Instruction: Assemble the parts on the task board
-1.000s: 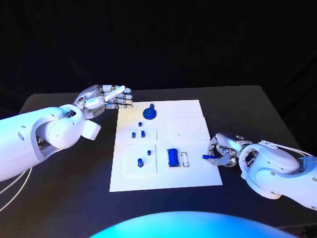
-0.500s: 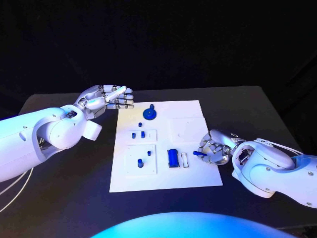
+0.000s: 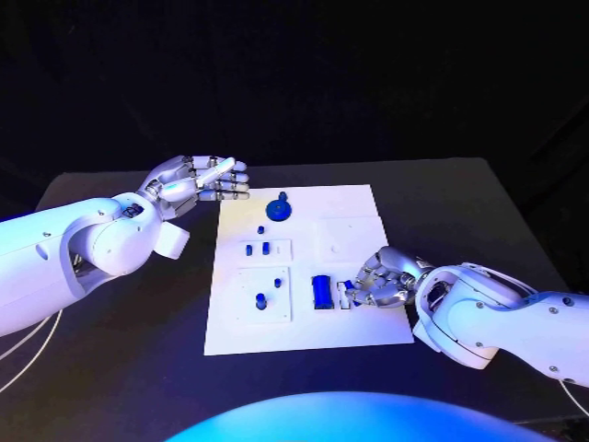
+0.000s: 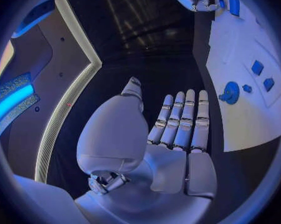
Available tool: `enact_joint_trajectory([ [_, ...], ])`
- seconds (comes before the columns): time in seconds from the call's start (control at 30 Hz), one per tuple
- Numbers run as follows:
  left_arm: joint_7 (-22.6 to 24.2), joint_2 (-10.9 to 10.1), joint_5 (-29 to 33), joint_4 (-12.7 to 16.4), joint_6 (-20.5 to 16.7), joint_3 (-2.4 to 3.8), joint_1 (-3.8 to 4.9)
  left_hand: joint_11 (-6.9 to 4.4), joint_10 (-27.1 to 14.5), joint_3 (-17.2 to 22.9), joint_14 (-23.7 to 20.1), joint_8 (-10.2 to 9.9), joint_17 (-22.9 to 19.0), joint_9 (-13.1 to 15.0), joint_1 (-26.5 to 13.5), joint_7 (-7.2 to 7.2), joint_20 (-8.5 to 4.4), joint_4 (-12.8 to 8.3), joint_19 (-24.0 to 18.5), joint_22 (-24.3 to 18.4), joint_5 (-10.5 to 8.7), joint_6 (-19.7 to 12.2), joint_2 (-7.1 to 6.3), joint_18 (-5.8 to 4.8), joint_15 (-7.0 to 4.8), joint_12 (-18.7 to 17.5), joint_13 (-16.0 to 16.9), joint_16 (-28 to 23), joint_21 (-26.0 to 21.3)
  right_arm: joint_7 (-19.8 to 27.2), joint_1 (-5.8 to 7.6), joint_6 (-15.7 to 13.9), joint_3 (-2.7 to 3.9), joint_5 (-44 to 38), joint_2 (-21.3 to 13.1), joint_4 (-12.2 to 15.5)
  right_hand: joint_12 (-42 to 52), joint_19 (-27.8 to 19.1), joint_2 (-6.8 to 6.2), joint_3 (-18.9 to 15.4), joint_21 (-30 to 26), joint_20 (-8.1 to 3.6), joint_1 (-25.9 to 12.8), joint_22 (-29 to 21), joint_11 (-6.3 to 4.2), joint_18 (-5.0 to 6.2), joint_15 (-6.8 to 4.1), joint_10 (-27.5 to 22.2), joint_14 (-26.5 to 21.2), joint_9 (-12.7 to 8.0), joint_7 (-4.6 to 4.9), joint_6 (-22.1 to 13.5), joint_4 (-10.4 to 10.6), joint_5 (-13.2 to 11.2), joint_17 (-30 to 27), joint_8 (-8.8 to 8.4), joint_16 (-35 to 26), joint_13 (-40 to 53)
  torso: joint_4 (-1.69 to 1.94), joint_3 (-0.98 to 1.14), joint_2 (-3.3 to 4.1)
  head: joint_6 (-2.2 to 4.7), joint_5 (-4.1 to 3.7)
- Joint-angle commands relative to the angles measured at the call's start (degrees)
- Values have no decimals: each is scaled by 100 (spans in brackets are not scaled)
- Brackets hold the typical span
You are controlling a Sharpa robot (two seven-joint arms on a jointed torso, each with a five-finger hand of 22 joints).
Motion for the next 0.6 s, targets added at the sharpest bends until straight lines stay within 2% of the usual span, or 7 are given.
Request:
enact_joint_trajectory([
  [0.03,94,1,-13,18,54,4,1,0,4,6,39,15,7,-8,9,420,12,16,41,-5,-19,36,21,-5,9,-22,0,-38,-33,-7,-16,1,0,242,59,-14,8,531,-4,-60,13,-42,-69,1395,-26,-84,-32,363,555,-8,8,-42,-1,6,1312,-20,36,1212,-1,2,-1,-6,-3],
  [0.17,85,-1,-16,24,81,4,1,2,-2,-2,41,14,7,-13,8,419,12,17,41,-11,-16,37,5,-6,10,-29,-1,-48,-34,-34,-22,15,0,251,123,-31,9,532,23,-117,16,-41,-218,1396,-25,-85,-31,365,555,-5,8,-40,4,-48,1311,-17,35,1213,0,1,2,-12,-28],
  [0.6,52,-17,-20,30,108,4,1,2,-6,-8,41,13,7,-15,6,418,12,19,40,-15,-14,36,-6,-7,11,-33,-1,-55,-35,-74,-29,35,0,208,248,-147,7,532,28,-130,14,-41,-247,1395,-25,-84,-31,364,555,-4,7,-41,1,-71,1312,-17,35,1213,-1,1,-2,-14,10],
])
